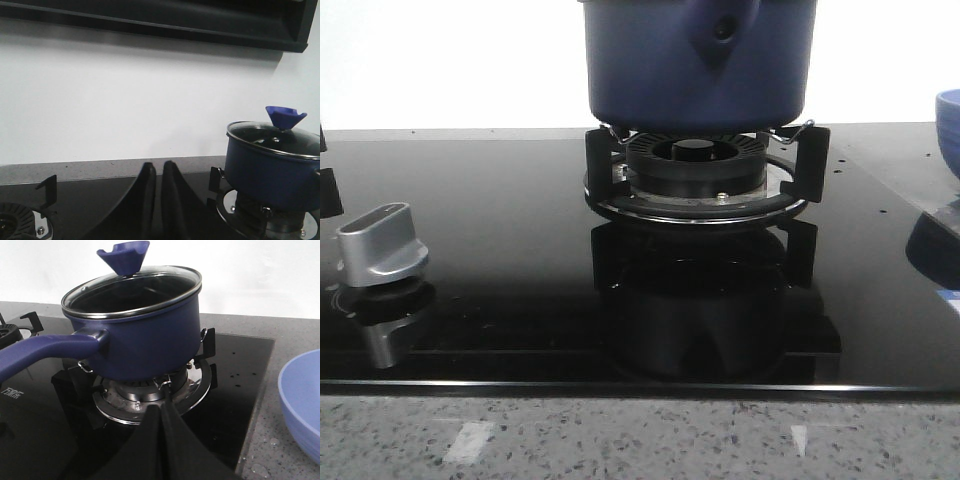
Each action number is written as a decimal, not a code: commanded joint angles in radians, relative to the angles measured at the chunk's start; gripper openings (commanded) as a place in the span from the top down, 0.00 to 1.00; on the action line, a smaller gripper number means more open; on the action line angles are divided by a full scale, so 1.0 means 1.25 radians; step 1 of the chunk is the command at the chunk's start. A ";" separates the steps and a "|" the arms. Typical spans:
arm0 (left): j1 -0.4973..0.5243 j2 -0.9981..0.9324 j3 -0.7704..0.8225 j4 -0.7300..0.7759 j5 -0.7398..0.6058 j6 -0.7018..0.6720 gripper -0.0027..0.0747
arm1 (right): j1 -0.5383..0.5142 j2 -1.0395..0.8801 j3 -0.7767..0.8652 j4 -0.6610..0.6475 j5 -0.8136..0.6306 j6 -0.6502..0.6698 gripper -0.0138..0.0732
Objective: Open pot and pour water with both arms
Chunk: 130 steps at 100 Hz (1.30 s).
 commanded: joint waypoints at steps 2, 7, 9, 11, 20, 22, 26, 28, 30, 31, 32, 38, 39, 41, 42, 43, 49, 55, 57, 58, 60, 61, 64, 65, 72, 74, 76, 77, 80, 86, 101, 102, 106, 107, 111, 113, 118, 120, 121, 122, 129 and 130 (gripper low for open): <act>0.002 0.016 -0.019 0.141 -0.025 -0.166 0.99 | 0.001 0.001 -0.021 0.039 -0.004 -0.011 0.92; 0.002 0.016 -0.018 0.285 -0.053 -0.330 0.99 | 0.001 0.001 -0.021 0.039 -0.004 -0.011 0.92; 0.002 0.016 -0.016 0.350 -0.070 -0.401 0.99 | 0.001 0.001 -0.021 0.039 -0.004 -0.011 0.92; 0.002 0.016 -0.014 0.413 -0.085 -0.470 0.99 | 0.001 0.001 -0.021 0.039 -0.004 -0.011 0.92; 0.002 0.016 0.010 0.716 -0.197 -0.752 0.99 | 0.001 0.001 -0.021 0.039 -0.004 -0.011 0.92; 0.002 0.016 0.019 0.782 -0.225 -0.813 0.99 | 0.001 0.001 -0.021 0.039 -0.004 -0.011 0.92; 0.002 0.016 0.043 0.876 -0.276 -0.912 0.99 | 0.001 0.001 -0.021 0.039 -0.004 -0.011 0.92; 0.002 0.016 0.056 0.921 -0.296 -0.949 0.99 | 0.001 0.001 -0.021 0.039 -0.004 -0.011 0.92; 0.002 0.016 0.065 0.961 -0.311 -0.978 0.99 | 0.001 0.001 -0.021 0.039 -0.004 -0.011 0.92; 0.002 0.016 0.074 0.981 -0.314 -0.987 0.99 | 0.001 0.001 -0.021 0.039 -0.004 -0.011 0.92; 0.003 0.015 0.078 0.990 -0.316 -1.002 0.99 | 0.001 0.001 -0.021 0.039 -0.004 -0.011 0.92; 0.007 0.005 0.110 1.021 -0.310 -1.043 0.99 | 0.001 0.001 -0.021 0.039 -0.004 -0.011 0.92; 0.009 0.003 0.113 1.021 -0.308 -1.046 0.99 | 0.001 0.001 -0.021 0.039 -0.004 -0.011 0.92; 0.010 -0.002 0.122 1.021 -0.297 -1.048 0.99 | 0.001 0.001 -0.021 0.039 -0.004 -0.011 0.92; 0.012 -0.004 0.128 1.021 -0.288 -1.050 0.99 | 0.001 0.001 -0.021 0.039 -0.004 -0.011 0.92; 0.012 -0.008 0.130 1.021 -0.285 -1.050 0.99 | 0.001 0.001 -0.021 0.039 -0.004 -0.011 0.92; 0.024 -0.027 0.155 1.033 -0.258 -1.050 0.99 | 0.001 0.001 -0.021 0.039 -0.004 -0.011 0.92; 0.036 -0.050 0.179 1.073 -0.258 -1.065 0.99 | 0.001 0.001 -0.021 0.039 -0.004 -0.011 0.92; 0.040 -0.058 0.188 1.082 -0.258 -1.072 0.99 | 0.001 0.001 -0.021 0.039 -0.004 -0.011 0.92; 0.043 -0.061 0.191 1.084 -0.258 -1.077 0.99 | 0.001 0.001 -0.021 0.039 -0.004 -0.011 0.92; 0.047 -0.069 0.199 1.084 -0.258 -1.079 0.99 | 0.001 0.001 -0.021 0.039 -0.004 -0.011 0.92; 0.049 -0.074 0.205 1.084 -0.258 -1.080 0.99 | 0.001 0.001 -0.021 0.039 -0.004 -0.011 0.92; 0.056 -0.085 0.218 1.076 -0.258 -1.081 0.99 | 0.001 0.001 -0.021 0.039 -0.004 -0.011 0.92; 0.059 -0.088 0.221 1.073 -0.258 -1.082 0.99 | 0.001 0.001 -0.021 0.039 -0.004 -0.011 0.92; 0.084 -0.118 0.254 1.040 -0.257 -1.082 0.99 | 0.001 0.001 -0.021 0.039 -0.004 -0.011 0.92; 0.093 -0.129 0.263 1.038 -0.257 -1.082 0.99 | 0.001 0.001 -0.021 0.039 -0.004 -0.011 0.92; 0.099 -0.140 0.271 1.038 -0.255 -1.082 0.99 | 0.001 0.001 -0.021 0.039 -0.004 -0.011 0.92; 0.105 -0.144 0.275 1.038 -0.253 -1.082 0.99 | 0.001 0.001 -0.021 0.039 -0.004 -0.011 0.92; 0.118 -0.161 0.285 1.038 -0.253 -1.084 0.99 | 0.001 0.001 -0.021 0.039 -0.004 -0.011 0.92; 0.147 -0.185 0.289 1.040 -0.216 -1.096 0.99 | 0.001 0.001 -0.021 0.039 -0.004 -0.011 0.92; 0.176 -0.219 0.290 1.038 -0.165 -1.098 0.99 | 0.001 0.001 -0.021 0.039 -0.005 -0.011 0.92; 0.176 -0.219 0.290 1.038 -0.164 -1.098 0.99 | 0.001 0.001 -0.021 0.039 -0.005 -0.011 0.92; 0.171 -0.219 0.290 1.039 -0.153 -1.098 0.99 | 0.001 0.001 -0.021 0.039 -0.005 -0.011 0.92; 0.168 -0.219 0.290 1.039 -0.146 -1.098 0.99 | 0.001 0.001 -0.021 0.039 -0.005 -0.011 0.92; 0.160 -0.219 0.290 1.047 -0.135 -1.098 0.99 | 0.001 0.001 -0.021 0.039 -0.004 -0.011 0.92; 0.154 -0.219 0.290 1.051 -0.127 -1.098 0.99 | 0.001 0.001 -0.021 0.039 -0.004 -0.011 0.92; 0.141 -0.219 0.290 1.053 -0.109 -1.098 0.99 | 0.001 0.001 -0.021 0.039 -0.004 -0.011 0.92; 0.135 -0.219 0.290 1.053 -0.102 -1.098 0.99 | 0.001 0.001 -0.021 0.039 -0.004 -0.011 0.92; 0.134 -0.219 0.290 1.053 -0.100 -1.098 0.99 | 0.001 0.001 -0.021 0.039 -0.004 -0.011 0.92; 0.131 -0.219 0.290 1.053 -0.095 -1.098 0.99 | 0.001 0.001 -0.021 0.039 -0.004 -0.011 0.92; 0.125 -0.219 0.289 1.053 -0.100 -1.098 0.99 | 0.001 0.001 -0.021 0.039 -0.004 -0.011 0.92; 0.125 -0.219 0.289 1.053 -0.100 -1.098 0.99 | 0.001 0.001 -0.021 0.039 -0.004 -0.011 0.92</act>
